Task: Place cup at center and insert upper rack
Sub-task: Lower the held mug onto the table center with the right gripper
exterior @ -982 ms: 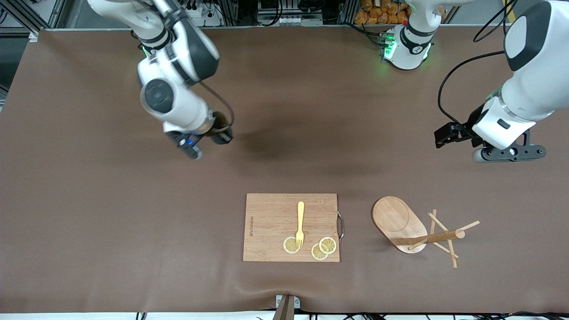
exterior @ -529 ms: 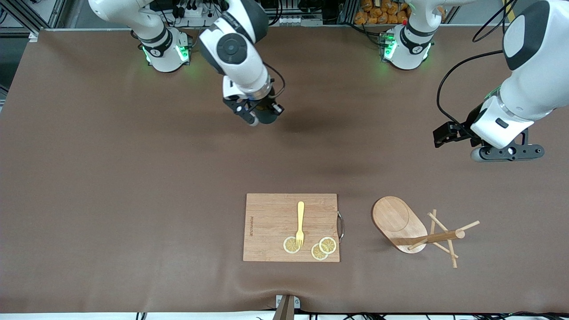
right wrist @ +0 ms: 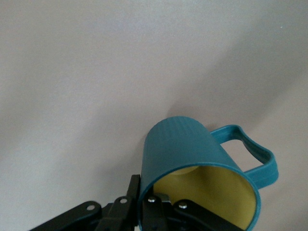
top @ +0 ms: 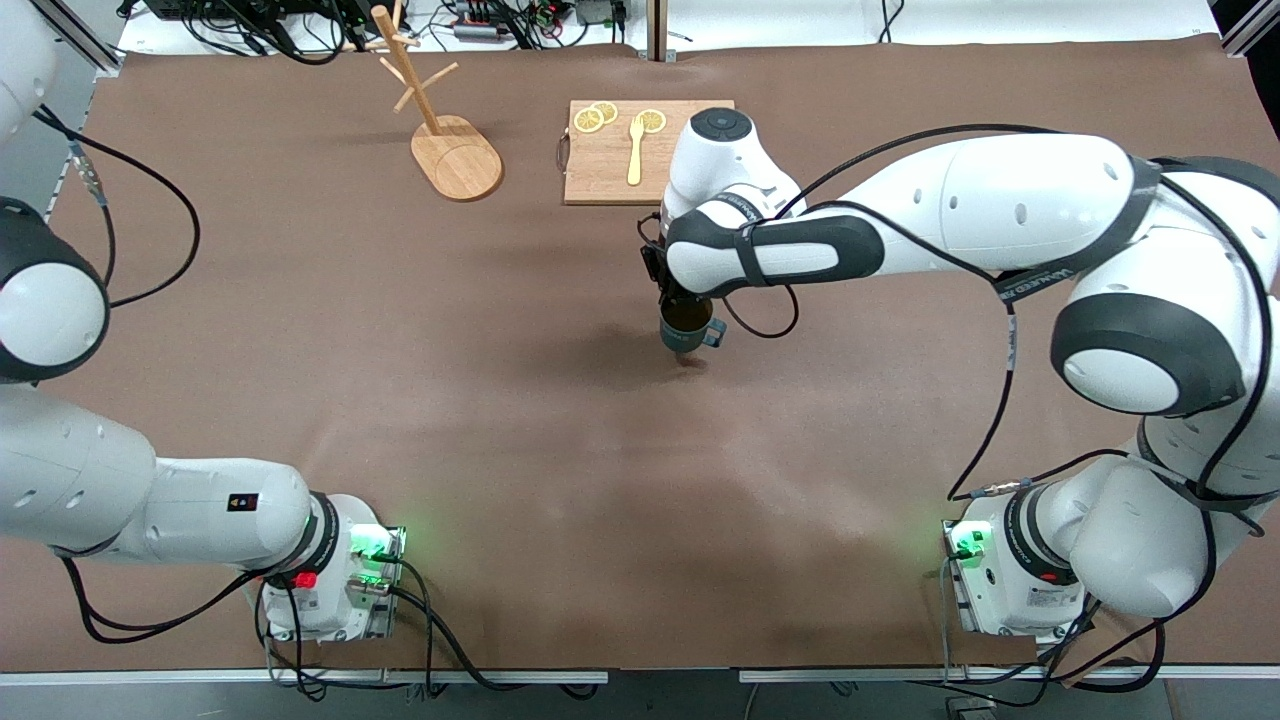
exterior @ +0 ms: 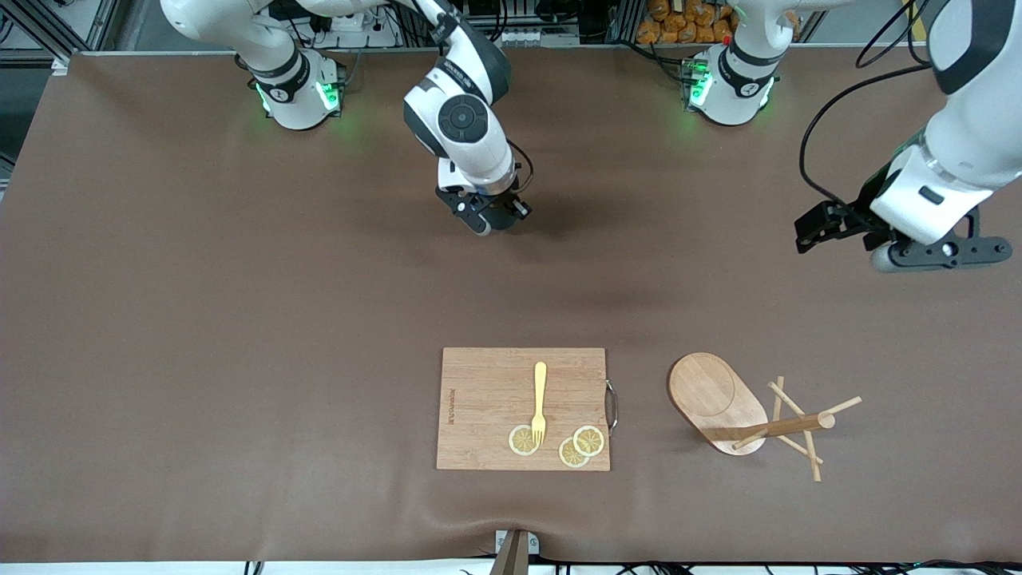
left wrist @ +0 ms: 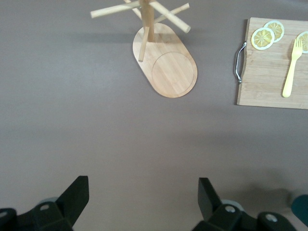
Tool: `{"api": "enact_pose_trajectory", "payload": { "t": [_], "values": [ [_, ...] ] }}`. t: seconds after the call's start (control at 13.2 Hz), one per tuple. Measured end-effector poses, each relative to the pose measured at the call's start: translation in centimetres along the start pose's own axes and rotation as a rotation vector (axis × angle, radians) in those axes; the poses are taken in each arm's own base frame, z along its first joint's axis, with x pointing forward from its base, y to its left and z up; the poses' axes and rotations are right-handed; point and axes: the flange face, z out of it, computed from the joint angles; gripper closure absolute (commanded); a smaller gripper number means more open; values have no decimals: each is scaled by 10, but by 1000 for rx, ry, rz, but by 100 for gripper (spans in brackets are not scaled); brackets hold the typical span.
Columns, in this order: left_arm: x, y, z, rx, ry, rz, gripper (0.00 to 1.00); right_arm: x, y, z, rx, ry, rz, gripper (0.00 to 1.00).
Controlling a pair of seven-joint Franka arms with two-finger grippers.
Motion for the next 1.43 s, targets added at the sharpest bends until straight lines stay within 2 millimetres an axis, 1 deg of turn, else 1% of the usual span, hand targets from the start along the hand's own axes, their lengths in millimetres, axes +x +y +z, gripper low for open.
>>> {"api": "enact_pose_trajectory", "payload": {
  "t": [0.23,0.3,0.45,0.53,0.6,0.68,0.76,0.83,1.06,1.21,1.36,1.43],
  "values": [
    [-13,-12,-25,6,9,-19,0,-1,-1,13,2,2,20,100],
    [-15,-16,-29,6,13,-27,0,-4,-1,18,4,3,20,100],
    [-14,-23,-29,7,12,-39,0,-10,0,27,3,4,21,100],
    [-14,-24,-29,8,10,-41,0,-11,0,29,0,4,23,87],
    [-14,-24,-28,8,9,-42,0,-12,0,29,-1,4,27,82],
    [-14,-25,-27,8,7,-42,0,-12,0,30,-1,4,33,72],
    [-14,-25,-26,8,5,-42,0,-12,0,30,-1,4,35,41],
    [-13,-25,-24,8,0,-42,0,-12,-1,31,-1,4,37,1],
    [-11,-24,-20,8,-4,-41,0,-12,-2,31,-1,4,39,0],
    [-11,-23,-20,8,-2,-40,0,-9,-5,27,8,5,43,0],
    [-11,-22,-20,8,-2,-38,0,-3,-12,14,6,6,45,0],
    [-11,-22,-20,8,-2,-37,0,2,-15,2,-11,4,32,0]
  ]
}}
